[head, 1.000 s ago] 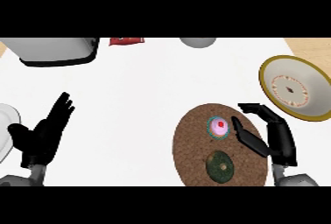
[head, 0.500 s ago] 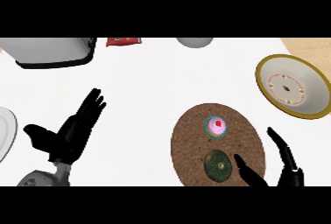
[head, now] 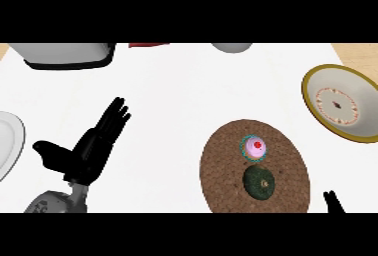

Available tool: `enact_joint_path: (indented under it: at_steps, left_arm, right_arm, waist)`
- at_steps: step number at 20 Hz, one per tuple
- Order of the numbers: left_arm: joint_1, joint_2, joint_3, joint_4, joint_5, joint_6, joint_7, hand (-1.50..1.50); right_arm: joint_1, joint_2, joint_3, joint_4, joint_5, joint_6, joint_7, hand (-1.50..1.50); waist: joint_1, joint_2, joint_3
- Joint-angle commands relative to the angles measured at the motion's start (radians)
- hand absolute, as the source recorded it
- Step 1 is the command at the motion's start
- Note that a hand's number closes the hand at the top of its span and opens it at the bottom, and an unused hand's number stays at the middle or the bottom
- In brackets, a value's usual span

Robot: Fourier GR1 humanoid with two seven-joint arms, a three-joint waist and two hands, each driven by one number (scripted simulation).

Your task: Pick the squash from the placemat and place it in the bowl

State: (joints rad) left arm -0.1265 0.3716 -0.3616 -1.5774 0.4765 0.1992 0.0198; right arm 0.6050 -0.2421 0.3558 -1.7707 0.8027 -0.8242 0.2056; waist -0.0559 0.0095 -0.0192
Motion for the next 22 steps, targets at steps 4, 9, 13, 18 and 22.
enact_joint_path:
  at_steps: [4,9,13,18,22]
  left_arm:
    - [-0.012,-0.005,-0.024,0.007,-0.018,-0.015,-0.001,0.00]
    - [-0.058,-0.027,-0.035,0.004,-0.013,-0.019,0.026,0.00]
    - [-0.039,-0.043,-0.044,0.012,-0.008,-0.028,0.022,0.00]
    - [-0.059,-0.037,-0.017,0.053,-0.009,-0.051,0.016,0.00]
    - [-0.099,-0.054,0.000,0.072,-0.013,-0.042,0.026,0.00]
  right_arm:
    - [0.139,0.053,0.025,-0.159,0.232,0.226,0.318,-1.50]
    - [0.114,0.182,0.103,-0.281,0.405,0.455,0.583,-1.50]
    - [0.057,0.239,0.143,-0.365,0.519,0.681,0.827,-1.50]
    - [-0.115,0.241,0.264,-0.412,0.578,0.914,1.115,-1.50]
    - [-0.215,0.241,0.292,-0.378,0.513,0.980,1.242,-1.50]
  waist:
    - [0.049,0.015,0.001]
    - [0.074,0.014,0.007]
    - [0.085,0.009,0.011]
    - [0.077,0.003,0.015]
    - [0.073,0.003,0.016]
